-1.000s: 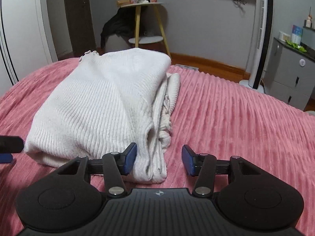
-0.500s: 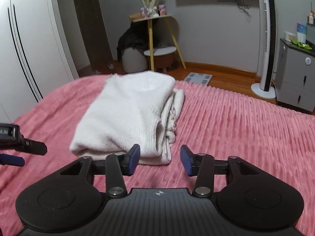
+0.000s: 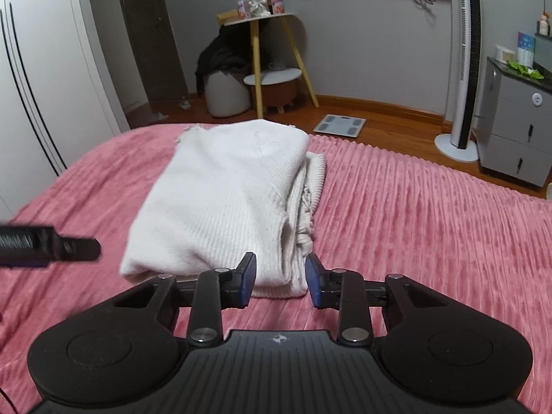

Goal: Fold small clothes

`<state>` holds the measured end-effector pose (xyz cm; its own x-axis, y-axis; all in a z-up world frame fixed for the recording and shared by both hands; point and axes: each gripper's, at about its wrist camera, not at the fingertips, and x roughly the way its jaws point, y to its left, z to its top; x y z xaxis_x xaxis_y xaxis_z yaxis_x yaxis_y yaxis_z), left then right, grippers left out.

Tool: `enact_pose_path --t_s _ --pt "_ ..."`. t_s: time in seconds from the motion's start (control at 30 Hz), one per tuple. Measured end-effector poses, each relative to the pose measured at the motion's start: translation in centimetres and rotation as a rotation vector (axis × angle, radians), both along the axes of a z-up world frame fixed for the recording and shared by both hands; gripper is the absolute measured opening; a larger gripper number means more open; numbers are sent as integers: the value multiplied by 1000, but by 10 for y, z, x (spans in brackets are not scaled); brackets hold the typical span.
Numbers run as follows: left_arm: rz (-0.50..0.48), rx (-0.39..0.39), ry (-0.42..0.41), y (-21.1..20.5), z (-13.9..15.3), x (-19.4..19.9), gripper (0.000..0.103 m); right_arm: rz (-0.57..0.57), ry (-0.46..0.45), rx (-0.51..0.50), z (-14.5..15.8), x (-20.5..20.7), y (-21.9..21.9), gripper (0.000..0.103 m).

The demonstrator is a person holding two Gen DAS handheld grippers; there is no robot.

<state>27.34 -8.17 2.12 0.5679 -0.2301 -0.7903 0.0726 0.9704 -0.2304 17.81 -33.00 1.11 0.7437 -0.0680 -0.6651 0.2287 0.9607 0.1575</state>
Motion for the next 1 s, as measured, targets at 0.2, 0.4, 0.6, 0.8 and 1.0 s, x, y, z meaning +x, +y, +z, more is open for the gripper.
enact_pose_path --t_s 0.2,0.4,0.6,0.8,1.0 --pt "-63 -23 28 -4 -46 50 98 3 -40 -37 -5 53 11 29" --pt "-242 -28 -115 12 -73 50 101 72 -51 -217 -58 87 8 41" --pt "-234 -121 -138 38 -53 57 101 35 -72 -154 -40 83 -14 62" --pt "-130 -148 -256 46 -23 86 101 -24 -162 -159 -4 95 -8 59" --pt "-87 -194 -55 13 -45 147 101 2 -81 -91 -15 151 0 33"
